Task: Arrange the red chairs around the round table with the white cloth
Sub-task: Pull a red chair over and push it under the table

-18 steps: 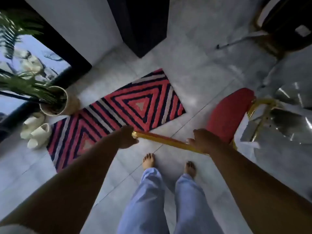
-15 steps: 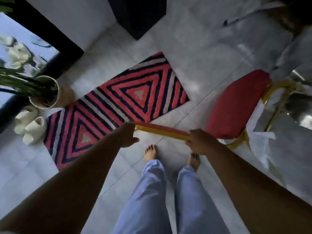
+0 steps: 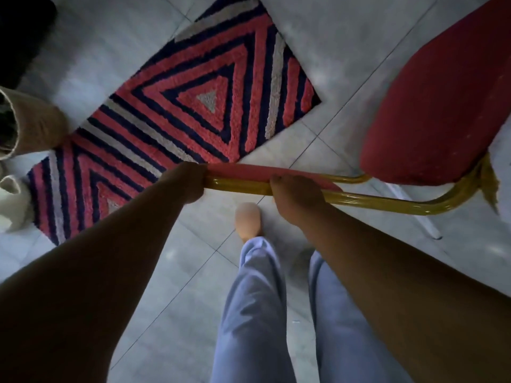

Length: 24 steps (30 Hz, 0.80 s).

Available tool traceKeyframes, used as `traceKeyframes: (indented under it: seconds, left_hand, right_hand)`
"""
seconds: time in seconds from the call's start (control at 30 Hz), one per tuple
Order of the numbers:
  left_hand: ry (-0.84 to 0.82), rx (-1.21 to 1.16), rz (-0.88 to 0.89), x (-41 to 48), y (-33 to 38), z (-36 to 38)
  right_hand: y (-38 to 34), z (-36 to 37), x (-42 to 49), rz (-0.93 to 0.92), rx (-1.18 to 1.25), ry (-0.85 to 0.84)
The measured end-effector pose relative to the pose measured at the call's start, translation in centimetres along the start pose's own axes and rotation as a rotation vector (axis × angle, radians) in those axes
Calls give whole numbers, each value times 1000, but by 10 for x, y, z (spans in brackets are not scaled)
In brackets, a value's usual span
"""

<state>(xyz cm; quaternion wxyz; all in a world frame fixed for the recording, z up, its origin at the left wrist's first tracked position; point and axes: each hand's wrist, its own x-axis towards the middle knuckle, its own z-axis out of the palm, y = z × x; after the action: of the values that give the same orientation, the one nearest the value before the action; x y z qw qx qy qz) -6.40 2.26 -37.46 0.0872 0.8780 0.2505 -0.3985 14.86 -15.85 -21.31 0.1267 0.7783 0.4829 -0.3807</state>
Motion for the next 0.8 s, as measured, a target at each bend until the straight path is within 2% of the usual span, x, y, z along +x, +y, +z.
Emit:
traceKeyframes:
  seconds: [0.07, 0.13, 0.2, 0.27, 0.33, 0.43, 0.63, 0.8]
  left_hand:
    - [-98, -43, 50, -18, 18, -21]
    - [-141, -138, 25, -55, 37, -102]
    - [-85, -179, -74, -80, 21, -154]
    - [-25, -140, -61, -95, 41, -146]
    - [-78, -143, -9, -108, 51, -148]
    - [9, -168, 41, -136, 63, -179]
    - [5, -163, 191, -226, 116, -277]
    - [34, -22, 221, -325, 187, -372]
  right_hand:
    - [-1, -1, -2, 12, -23, -20]
    - [0, -3, -9, 11, -38, -40]
    - [5, -8, -19, 13, -44, -35]
    - [11, -12, -34, -1, -39, -20]
    - [14, -15, -46, -19, -40, -12]
    - [26, -31, -81, -4, 6, 35]
    - [49, -78, -179, 57, 166, 228]
    - [57, -127, -279, -62, 227, 488]
